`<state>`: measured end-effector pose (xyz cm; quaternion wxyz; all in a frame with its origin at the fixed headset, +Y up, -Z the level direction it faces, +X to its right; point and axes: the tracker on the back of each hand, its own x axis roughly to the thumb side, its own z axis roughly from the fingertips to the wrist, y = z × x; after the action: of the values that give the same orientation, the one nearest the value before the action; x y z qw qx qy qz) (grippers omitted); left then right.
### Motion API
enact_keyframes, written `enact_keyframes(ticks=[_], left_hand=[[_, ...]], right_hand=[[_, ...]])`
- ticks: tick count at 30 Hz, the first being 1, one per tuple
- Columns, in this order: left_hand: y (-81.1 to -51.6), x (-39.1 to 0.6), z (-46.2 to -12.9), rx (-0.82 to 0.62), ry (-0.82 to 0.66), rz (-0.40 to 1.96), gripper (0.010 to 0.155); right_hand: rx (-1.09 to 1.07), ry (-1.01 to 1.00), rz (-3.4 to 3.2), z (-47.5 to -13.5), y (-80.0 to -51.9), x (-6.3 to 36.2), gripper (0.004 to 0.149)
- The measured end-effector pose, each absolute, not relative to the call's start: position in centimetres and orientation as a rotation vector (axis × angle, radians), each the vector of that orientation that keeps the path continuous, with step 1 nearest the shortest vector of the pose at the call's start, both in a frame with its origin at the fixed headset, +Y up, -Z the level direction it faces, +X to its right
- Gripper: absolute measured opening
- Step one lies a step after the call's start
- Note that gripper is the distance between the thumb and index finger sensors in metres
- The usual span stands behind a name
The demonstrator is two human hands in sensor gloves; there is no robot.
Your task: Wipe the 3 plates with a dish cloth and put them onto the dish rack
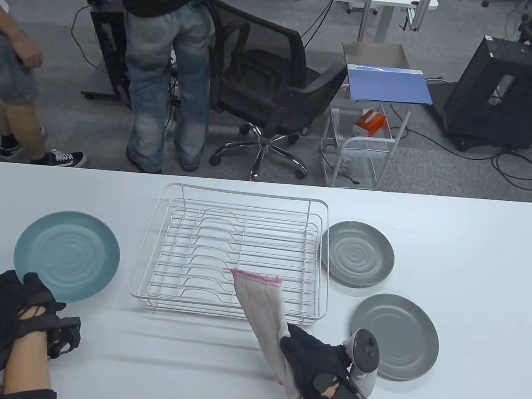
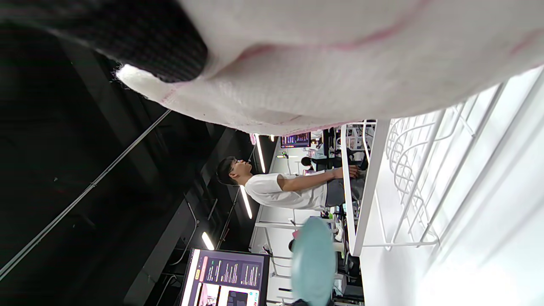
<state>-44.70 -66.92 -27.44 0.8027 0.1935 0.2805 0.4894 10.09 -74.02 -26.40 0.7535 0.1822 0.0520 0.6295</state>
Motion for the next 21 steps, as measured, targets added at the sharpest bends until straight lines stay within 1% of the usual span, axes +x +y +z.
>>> enact_keyframes(ticks=[4,7,10,14,17,21], left_hand=[[-64.1,-40.4,-25.9,0.477,0.36,1.114,0.049],[-63.3,-36.3,-25.1,0.459,0.204,1.15,0.049],[-64.2,-32.8,-25.0,0.395,0.111,1.175,0.048],[-66.5,-28.8,-25.3,0.277,0.042,1.15,0.048],[-67.5,-27.2,-25.2,0.227,0.01,1.116,0.048],[-68.0,-26.4,-24.7,0.188,-0.028,1.174,0.048]], right_hand=[[0.404,0.043,1.389,-25.9,-73.3,10.0,0.054],[0.397,-0.062,1.457,-25.2,-72.6,10.0,0.054],[0.423,-0.185,1.553,-24.7,-71.9,9.9,0.054],[0.442,-0.361,1.74,-23.8,-71.1,9.5,0.054],[0.489,-0.453,1.865,-23.2,-70.7,8.5,0.054],[0.556,-0.515,2.052,-22.4,-70.3,6.3,0.054]])
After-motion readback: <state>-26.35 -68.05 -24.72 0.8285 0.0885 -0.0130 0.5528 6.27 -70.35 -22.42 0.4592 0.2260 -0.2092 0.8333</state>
